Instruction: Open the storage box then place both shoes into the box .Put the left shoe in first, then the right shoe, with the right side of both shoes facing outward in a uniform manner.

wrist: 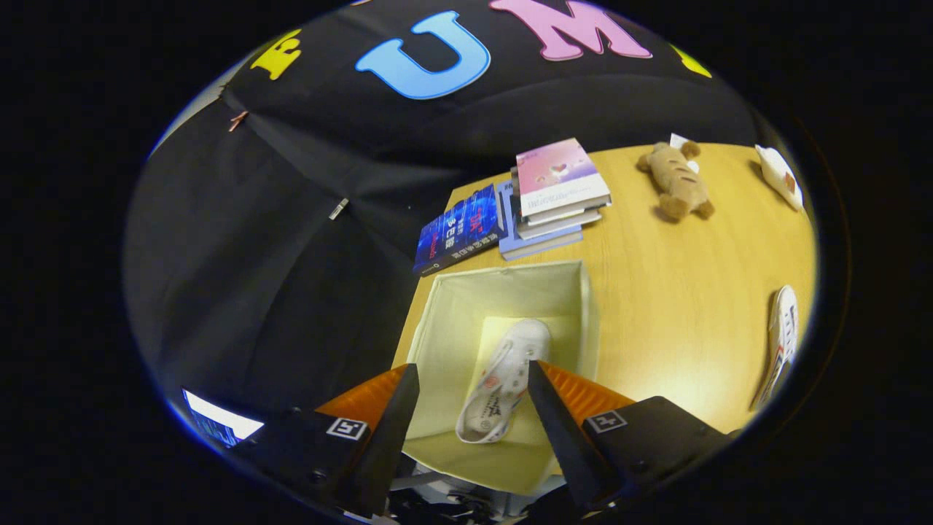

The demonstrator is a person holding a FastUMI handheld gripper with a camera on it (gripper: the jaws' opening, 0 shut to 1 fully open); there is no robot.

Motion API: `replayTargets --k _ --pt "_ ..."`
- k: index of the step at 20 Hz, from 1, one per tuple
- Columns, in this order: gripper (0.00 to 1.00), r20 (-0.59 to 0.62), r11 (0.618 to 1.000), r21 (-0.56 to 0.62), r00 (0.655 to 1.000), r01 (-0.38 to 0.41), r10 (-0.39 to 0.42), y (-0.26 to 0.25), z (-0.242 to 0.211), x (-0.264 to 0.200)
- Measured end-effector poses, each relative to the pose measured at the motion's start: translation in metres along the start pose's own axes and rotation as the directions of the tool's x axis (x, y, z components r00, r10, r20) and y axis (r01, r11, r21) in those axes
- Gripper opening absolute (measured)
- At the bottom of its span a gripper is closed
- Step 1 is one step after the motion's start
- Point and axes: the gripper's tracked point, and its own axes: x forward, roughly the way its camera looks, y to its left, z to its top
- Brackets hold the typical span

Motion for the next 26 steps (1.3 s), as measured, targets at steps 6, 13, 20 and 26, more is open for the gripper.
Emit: replayTargets --k 6,13,20,26 --pt "0.95 0.174 0.974 -0.147 0.974 0.172 -0.146 -0.107 0.016 -0.097" --pt "0.95 0.116 0.846 -0.101 0.851 0.523 -0.512 -0.312 -0.043 -0.172" --pt "0.89 0.010 0.704 -0.179 0.717 0.687 -0.697 -0.437 -0.093 -0.176" --pt "0.85 0.004 0.630 -0.258 0.653 0.733 -0.758 -0.482 -0.086 -0.149"
